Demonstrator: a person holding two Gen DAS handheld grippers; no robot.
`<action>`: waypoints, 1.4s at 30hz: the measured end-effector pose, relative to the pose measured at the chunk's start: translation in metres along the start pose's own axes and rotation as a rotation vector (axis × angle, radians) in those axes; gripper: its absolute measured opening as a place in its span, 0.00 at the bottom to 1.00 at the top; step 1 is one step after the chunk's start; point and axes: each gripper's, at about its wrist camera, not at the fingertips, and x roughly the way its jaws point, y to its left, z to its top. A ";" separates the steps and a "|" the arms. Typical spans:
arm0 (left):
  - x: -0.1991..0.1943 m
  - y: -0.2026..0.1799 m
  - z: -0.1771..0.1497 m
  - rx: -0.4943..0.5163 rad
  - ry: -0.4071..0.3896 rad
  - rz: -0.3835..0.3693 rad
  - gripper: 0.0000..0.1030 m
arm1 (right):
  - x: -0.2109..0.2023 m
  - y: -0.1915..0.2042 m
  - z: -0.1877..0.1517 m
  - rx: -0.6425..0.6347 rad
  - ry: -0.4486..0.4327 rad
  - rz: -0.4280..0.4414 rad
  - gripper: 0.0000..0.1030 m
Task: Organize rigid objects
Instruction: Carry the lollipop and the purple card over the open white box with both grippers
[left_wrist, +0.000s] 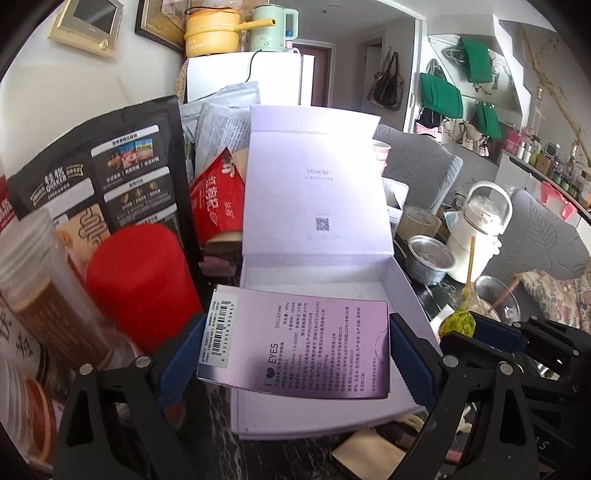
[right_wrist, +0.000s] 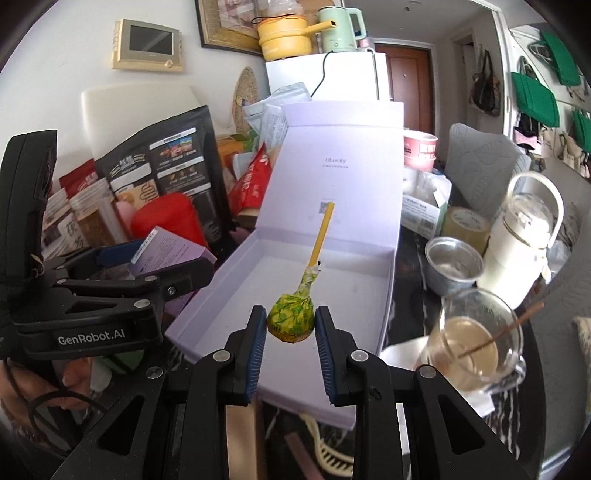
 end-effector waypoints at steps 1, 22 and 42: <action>0.002 0.001 0.003 -0.004 -0.005 0.002 0.93 | 0.002 -0.001 0.004 0.004 -0.003 -0.007 0.26; 0.074 0.011 0.049 -0.018 0.010 0.058 0.93 | 0.063 -0.028 0.051 0.026 0.029 -0.035 0.26; 0.135 -0.002 0.024 0.038 0.199 0.092 0.93 | 0.112 -0.058 0.028 0.064 0.195 -0.101 0.26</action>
